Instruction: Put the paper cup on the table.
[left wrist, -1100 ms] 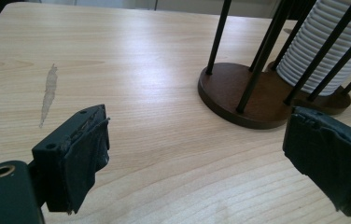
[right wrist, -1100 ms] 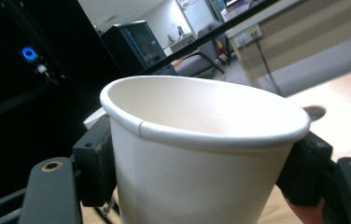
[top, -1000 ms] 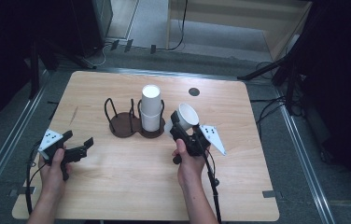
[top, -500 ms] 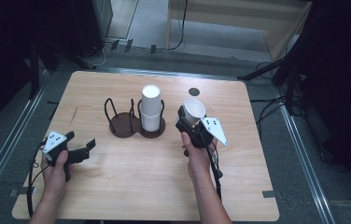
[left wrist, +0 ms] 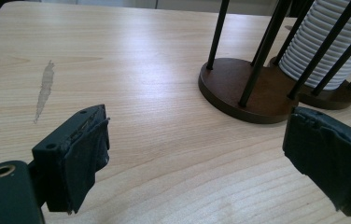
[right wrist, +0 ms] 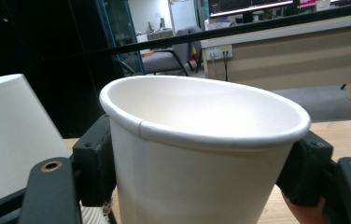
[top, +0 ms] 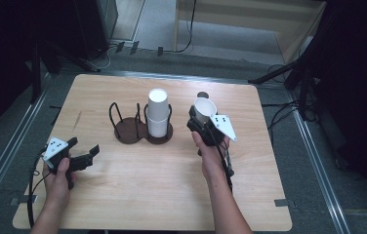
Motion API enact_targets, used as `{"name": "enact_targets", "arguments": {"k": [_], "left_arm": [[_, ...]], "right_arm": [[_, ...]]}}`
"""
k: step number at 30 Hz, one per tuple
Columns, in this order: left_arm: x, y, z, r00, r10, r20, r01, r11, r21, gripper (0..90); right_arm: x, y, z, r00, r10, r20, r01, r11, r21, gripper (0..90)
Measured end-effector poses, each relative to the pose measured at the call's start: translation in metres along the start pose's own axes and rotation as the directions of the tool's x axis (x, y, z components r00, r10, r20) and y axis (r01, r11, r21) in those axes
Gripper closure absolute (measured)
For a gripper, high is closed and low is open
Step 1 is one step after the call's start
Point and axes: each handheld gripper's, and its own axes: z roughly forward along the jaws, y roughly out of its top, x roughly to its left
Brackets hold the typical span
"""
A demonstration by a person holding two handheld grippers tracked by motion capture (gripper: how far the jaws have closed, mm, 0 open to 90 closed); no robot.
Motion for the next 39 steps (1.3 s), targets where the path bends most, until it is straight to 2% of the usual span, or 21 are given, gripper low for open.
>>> {"name": "enact_targets", "arguments": {"k": [3,5,11,14,20,22,25,28,33,39], "left_arm": [[0.001,0.0,0.0,1.0,-0.003,0.003,0.003,1.0,-0.001,7.8],[0.001,0.0,0.0,1.0,-0.004,0.005,0.004,1.0,0.0,7.8],[0.001,0.0,0.0,0.9999,-0.008,0.008,0.008,1.0,0.0,7.8],[0.001,0.0,0.0,0.9999,-0.011,0.01,0.011,0.9999,0.0,7.8],[0.001,0.0,0.0,0.9998,-0.017,0.007,0.017,0.9998,-0.002,7.8],[0.001,0.0,0.0,0.9998,-0.019,0.008,0.019,0.9998,-0.003,7.8],[0.001,0.0,0.0,0.9998,-0.02,0.009,0.02,0.9998,-0.002,7.8],[0.001,0.0,0.0,0.9998,-0.019,0.01,0.019,0.9998,-0.002,7.8],[0.001,0.0,0.0,0.9997,-0.019,0.012,0.019,0.9998,-0.002,7.8],[0.001,0.0,0.0,0.9997,-0.019,0.012,0.019,0.9998,-0.003,7.8]], "right_arm": [[-0.006,-0.002,0.007,0.9997,0.02,0.014,-0.02,1.0,0.004,26.8],[-0.01,-0.003,0.012,0.9997,0.011,0.024,-0.012,1.0,0.01,26.8],[-0.016,-0.009,0.026,0.9974,-0.065,0.032,0.064,0.998,0.022,26.5],[-0.019,-0.009,0.03,0.9972,-0.067,0.033,0.066,0.998,0.023,26.1],[-0.033,-0.013,0.047,0.9965,-0.043,0.071,0.039,0.998,0.053,26.1],[-0.035,-0.014,0.049,0.9959,-0.058,0.07,0.054,0.997,0.056,26.3],[-0.038,-0.017,0.057,0.9911,-0.111,0.074,0.105,0.992,0.076,26.4],[-0.042,-0.02,0.062,0.9878,-0.126,0.092,0.118,0.989,0.09,26.5],[-0.047,-0.025,0.065,0.9862,-0.129,0.104,0.117,0.987,0.111,26.3],[-0.05,-0.032,0.067,0.9865,-0.098,0.131,0.08,0.987,0.137,25.8]]}}
